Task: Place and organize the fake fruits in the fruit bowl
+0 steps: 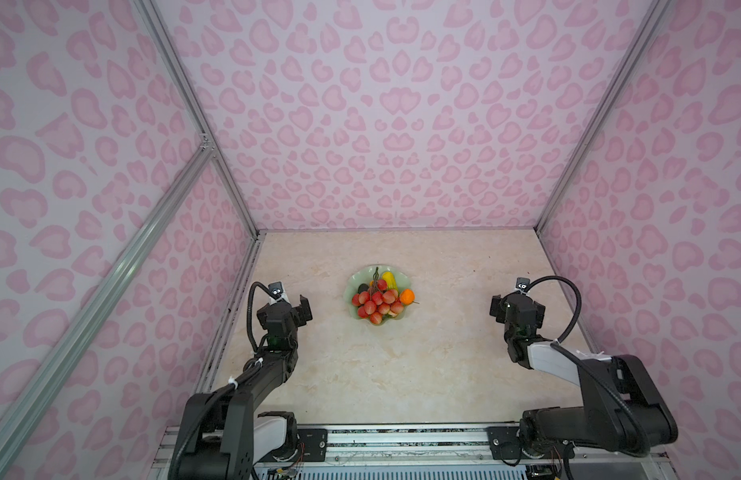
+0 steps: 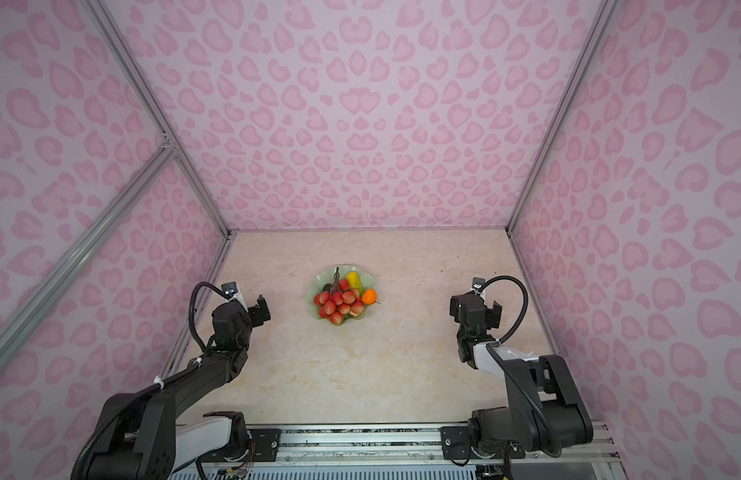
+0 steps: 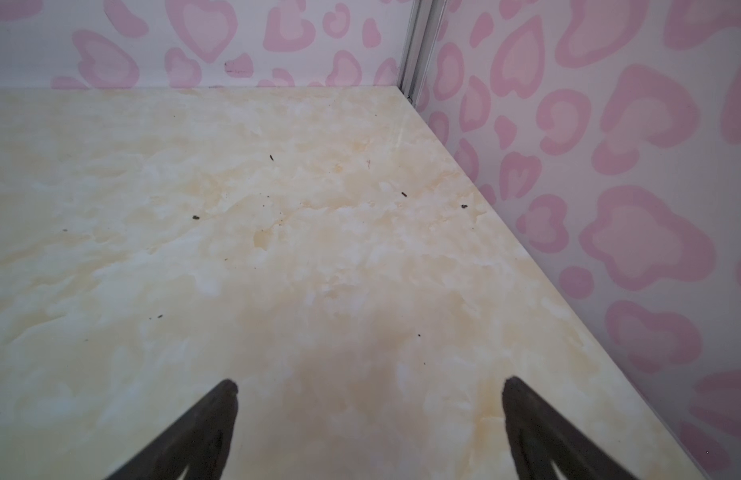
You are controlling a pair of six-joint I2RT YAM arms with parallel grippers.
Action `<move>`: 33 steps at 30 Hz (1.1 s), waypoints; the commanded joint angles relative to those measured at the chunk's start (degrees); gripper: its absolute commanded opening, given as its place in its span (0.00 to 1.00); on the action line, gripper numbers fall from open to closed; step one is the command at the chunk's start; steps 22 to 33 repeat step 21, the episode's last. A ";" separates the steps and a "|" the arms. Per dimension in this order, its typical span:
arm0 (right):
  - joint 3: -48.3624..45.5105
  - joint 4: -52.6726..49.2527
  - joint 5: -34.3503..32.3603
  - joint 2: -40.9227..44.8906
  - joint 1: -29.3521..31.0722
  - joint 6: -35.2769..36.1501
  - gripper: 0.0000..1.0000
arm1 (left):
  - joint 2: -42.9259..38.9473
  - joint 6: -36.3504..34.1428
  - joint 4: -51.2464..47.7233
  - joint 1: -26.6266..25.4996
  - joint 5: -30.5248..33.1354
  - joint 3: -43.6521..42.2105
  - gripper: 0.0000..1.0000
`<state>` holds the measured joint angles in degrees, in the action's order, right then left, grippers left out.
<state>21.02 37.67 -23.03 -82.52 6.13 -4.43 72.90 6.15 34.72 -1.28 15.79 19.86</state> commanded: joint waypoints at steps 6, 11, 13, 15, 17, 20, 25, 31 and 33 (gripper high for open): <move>-1.59 17.66 4.66 -5.40 -1.90 2.17 1.00 | 9.81 -0.10 14.70 2.42 -5.01 1.84 0.96; -2.95 23.02 4.15 -7.06 -1.83 2.50 1.00 | 9.69 -0.13 15.02 2.42 -4.94 1.76 0.97; -2.48 20.84 4.17 -6.41 -1.87 2.28 1.00 | 9.77 -0.09 15.03 2.38 -4.94 1.76 0.97; -0.91 16.98 5.47 -5.82 -2.32 2.00 1.00 | 9.79 -0.11 15.02 2.41 -4.89 1.76 0.97; -1.11 17.39 5.80 -5.95 -2.60 1.98 1.00 | 9.80 -0.09 15.03 2.39 -4.89 1.72 0.97; -1.37 17.50 6.06 -5.61 -2.61 1.97 1.00 | 9.63 -0.09 15.11 2.39 -4.90 1.68 0.97; -1.55 17.81 5.87 -5.57 -2.49 2.14 1.00 | 9.55 -0.11 15.11 2.38 -4.98 1.61 0.97; -1.55 17.81 5.87 -5.57 -2.49 2.14 1.00 | 9.55 -0.11 15.11 2.38 -4.98 1.61 0.97; -1.55 17.81 5.87 -5.57 -2.49 2.14 1.00 | 9.55 -0.11 15.11 2.38 -4.98 1.61 0.97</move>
